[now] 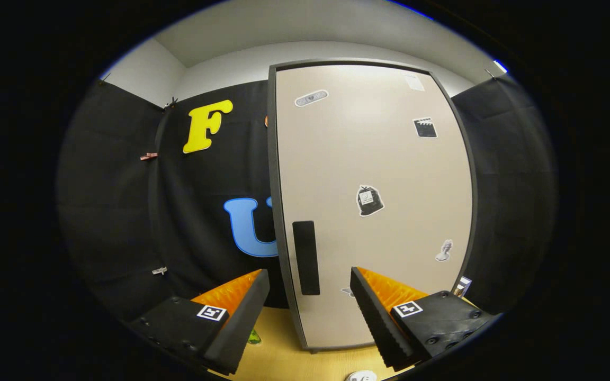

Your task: Open the shoe cabinet door, grab the shoes and put them into the shoe cabinet, then close the shoe cabinet door.

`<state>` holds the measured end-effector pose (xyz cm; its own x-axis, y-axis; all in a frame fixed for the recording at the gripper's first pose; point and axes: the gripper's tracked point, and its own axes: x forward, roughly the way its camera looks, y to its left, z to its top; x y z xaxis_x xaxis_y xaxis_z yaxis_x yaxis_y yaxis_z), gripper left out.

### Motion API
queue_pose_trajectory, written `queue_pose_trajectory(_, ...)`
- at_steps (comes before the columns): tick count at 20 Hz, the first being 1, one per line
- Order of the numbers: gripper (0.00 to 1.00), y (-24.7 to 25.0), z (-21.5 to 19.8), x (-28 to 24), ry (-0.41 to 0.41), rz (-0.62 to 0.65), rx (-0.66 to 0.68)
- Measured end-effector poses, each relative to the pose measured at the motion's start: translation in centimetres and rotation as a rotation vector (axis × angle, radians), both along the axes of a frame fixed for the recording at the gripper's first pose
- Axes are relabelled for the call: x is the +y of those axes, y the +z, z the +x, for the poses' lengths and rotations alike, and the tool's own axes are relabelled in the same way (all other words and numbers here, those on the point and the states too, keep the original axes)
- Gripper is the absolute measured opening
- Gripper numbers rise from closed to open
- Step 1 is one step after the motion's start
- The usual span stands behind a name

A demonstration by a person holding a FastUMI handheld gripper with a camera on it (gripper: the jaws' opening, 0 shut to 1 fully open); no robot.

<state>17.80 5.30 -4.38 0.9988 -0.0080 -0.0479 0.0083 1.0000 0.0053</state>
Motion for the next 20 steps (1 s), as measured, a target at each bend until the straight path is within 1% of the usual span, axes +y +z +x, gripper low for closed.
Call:
queue_pose_trajectory(4, 0.97, -1.1, 4.3, -0.3, -0.017, 0.014, -0.002)
queue_pose_trajectory(8, 0.97, -2.0, 7.0, -0.6, -0.031, 0.009, 0.013)
queue_pose_trajectory(11, 0.8, -2.6, 8.3, -0.7, -0.037, 0.014, 0.028)
queue_pose_trajectory(12, 0.8, -2.8, 8.6, -0.5, -0.027, 0.016, 0.034)
queue_pose_trajectory(15, 0.55, -3.3, 9.0, -0.3, -0.031, -0.008, 0.038)
queue_pose_trajectory(16, 0.55, -3.1, 8.8, 0.0, -0.012, -0.004, 0.044)
queue_pose_trajectory(17, 0.46, -4.1, 10.0, -0.1, -0.021, -0.017, 0.035)
queue_pose_trajectory(18, 0.37, -3.4, 9.1, -0.4, -0.035, -0.033, 0.037)
queue_pose_trajectory(20, 0.36, -3.3, 9.0, 0.0, -0.034, -0.044, 0.039)
